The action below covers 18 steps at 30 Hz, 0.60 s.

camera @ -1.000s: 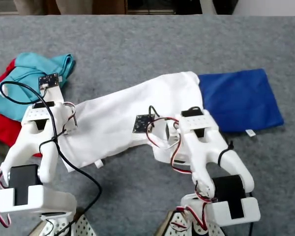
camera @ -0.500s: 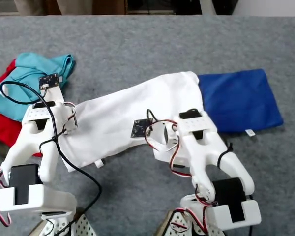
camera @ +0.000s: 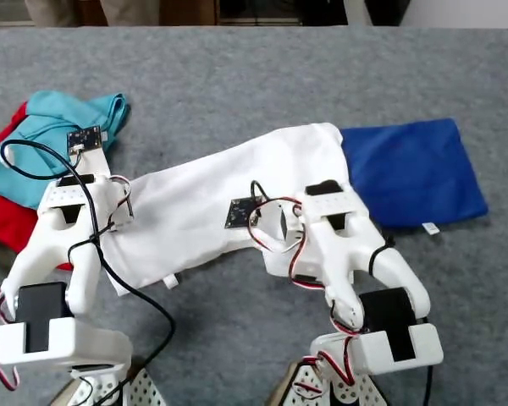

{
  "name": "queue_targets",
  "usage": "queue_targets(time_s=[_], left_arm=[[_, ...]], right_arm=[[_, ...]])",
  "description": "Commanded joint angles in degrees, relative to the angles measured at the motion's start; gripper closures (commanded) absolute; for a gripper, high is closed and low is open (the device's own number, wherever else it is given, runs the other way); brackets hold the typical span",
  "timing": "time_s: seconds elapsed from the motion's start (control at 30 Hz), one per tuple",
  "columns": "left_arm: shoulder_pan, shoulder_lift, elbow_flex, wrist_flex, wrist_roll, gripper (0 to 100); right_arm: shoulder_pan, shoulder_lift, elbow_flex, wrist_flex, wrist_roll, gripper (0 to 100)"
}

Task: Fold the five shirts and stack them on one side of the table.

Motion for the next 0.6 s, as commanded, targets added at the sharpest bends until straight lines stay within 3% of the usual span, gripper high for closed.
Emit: queue_targets(time_s=[0.0,0.27,0.57], left_arm=[[-1.05,-0.31,-2.11,0.26,0.44,98],[-1.05,-0.40,-2.20,0.09,0.44,98],[-1.05,-0.48,-2.20,-0.09,0.44,98]], right_arm=[[-0.84,2.68,0.13,0.09,-2.55,94.9],[1.27,2.77,-3.47,0.26,-8.35,99.5],[-4.26,2.95,-21.14,15.12,-8.26,99.5]])
